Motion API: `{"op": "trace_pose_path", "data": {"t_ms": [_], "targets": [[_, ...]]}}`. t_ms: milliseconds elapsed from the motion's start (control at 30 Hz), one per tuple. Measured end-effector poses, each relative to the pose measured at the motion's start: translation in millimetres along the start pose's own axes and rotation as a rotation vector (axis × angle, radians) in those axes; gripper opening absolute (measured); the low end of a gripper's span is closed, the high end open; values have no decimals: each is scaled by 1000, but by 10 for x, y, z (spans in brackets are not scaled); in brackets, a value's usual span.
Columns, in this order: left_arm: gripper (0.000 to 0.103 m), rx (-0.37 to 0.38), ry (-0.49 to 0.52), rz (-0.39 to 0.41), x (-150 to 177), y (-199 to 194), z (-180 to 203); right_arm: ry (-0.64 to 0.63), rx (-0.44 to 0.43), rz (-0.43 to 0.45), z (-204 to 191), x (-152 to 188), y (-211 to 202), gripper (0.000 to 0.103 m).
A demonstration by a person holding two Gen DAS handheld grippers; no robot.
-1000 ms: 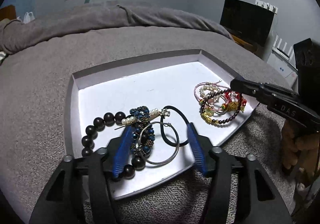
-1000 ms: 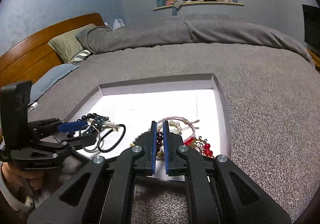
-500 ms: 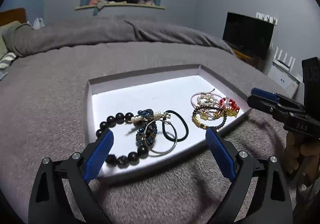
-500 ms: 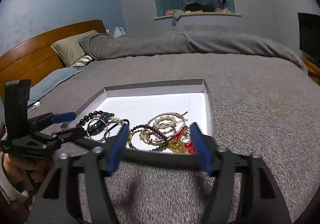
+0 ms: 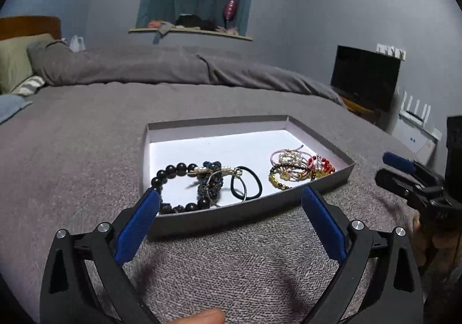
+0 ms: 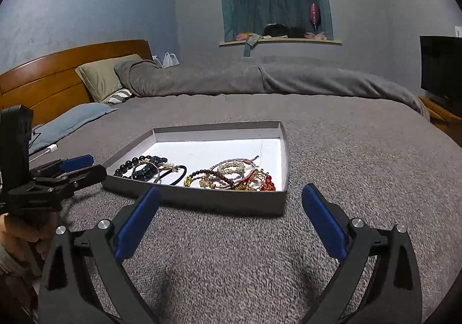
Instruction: Organize jewelry
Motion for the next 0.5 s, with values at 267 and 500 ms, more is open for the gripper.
{"op": "trace_pose_path", "data": {"t_ms": [267, 500], "targets": [[98, -46, 51, 53, 39, -71, 58, 3, 18, 49, -6, 18, -110, 97], [98, -44, 70, 79, 36, -123, 96, 4, 15, 66, -2, 20, -149, 97]]}}
Point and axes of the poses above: each gripper's, at about its wrist camera, not at the fingertips, and y roughly the way its jaws point, z to its right, x to its underside, the point moved 8 cm from there along y, roughly the way its jaws point, and after that the axes turned 2 degrees about -z, right-handed, at the moved point
